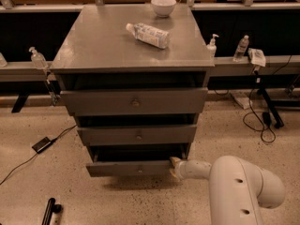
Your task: Open bottom drawer
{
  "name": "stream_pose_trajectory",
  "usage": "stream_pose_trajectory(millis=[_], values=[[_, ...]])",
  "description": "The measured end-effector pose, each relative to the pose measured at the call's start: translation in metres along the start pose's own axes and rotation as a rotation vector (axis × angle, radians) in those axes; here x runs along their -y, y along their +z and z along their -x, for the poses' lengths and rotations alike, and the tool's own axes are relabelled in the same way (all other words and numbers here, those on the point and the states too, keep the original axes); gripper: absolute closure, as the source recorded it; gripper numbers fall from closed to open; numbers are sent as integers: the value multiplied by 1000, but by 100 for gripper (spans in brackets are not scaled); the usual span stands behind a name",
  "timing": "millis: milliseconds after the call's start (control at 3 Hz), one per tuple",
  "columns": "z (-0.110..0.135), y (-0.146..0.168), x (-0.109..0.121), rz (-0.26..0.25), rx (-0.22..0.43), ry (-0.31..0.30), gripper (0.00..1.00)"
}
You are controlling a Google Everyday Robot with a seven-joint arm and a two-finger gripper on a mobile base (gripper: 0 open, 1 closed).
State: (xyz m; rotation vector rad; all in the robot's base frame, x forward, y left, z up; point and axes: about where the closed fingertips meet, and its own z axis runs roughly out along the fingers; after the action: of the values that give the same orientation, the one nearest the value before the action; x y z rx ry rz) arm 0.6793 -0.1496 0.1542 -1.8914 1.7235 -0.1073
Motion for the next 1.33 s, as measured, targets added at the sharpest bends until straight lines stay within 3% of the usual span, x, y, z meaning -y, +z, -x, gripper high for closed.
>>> stream_pose_trajectory(millis=[1000, 1333], values=[[3, -7, 4, 0, 0, 0, 99], [3, -9, 5, 0, 0, 0, 77]])
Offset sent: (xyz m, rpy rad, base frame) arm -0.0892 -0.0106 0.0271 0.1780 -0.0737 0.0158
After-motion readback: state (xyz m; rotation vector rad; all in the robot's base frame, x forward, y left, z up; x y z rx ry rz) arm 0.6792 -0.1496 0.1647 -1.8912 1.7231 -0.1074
